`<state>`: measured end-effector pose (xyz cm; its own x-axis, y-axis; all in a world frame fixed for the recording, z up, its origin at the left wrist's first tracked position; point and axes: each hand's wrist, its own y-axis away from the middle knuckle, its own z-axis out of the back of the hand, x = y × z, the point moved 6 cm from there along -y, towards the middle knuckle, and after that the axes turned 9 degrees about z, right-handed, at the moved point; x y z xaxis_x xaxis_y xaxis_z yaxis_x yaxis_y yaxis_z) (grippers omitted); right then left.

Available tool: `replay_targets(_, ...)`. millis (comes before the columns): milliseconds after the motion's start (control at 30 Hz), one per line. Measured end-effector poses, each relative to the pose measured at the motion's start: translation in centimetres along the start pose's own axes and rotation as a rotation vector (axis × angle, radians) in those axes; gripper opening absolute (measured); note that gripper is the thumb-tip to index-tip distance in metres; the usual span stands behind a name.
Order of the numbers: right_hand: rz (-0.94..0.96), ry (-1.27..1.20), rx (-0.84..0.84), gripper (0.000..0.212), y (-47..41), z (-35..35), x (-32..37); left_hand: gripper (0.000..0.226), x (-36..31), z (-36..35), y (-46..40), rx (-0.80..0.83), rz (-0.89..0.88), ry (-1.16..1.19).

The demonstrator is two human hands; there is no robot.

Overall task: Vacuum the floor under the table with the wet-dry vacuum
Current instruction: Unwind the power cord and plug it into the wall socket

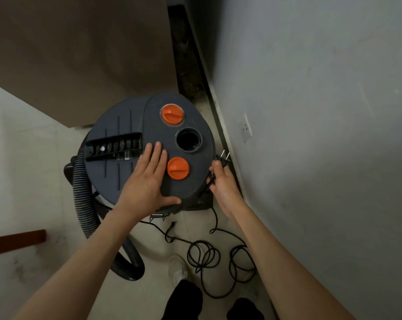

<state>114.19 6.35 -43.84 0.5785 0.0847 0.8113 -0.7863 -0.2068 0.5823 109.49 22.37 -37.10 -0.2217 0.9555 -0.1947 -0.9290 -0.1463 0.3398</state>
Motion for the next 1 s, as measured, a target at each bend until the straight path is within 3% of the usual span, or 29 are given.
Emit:
replay_targets(200,-0.018,-0.212,0.012,0.024,-0.6,-0.8,1.0,0.122,0.7,0.3,-0.5,0.006,0.019,0.002)
replay_targets(633,-0.013,-0.33,0.07,0.023,-2.5,-2.1,2.1,0.123,2.0,1.3,-2.0,0.061,0.126,-0.044)
replay_targets(767,-0.044,-0.524,0.004,0.029,-3.3,0.4,1.8,0.122,1.6,1.2,-2.1,-0.032,0.1,-0.006)
replay_targets(833,-0.052,-0.46,-0.07,0.031,-4.5,2.4,1.6,0.109,0.9,1.2,-2.7,-0.081,0.122,0.017)
replay_targets(933,-0.091,-0.156,-0.163,0.033,-7.7,5.1,0.3,0.09,-0.6,1.0,-4.6,-0.176,0.159,0.014)
replay_targets(1000,-0.13,-0.148,-0.174,0.028,-10.7,6.0,-1.0,0.079,-0.9,0.7,-5.4,-0.248,0.211,0.003)
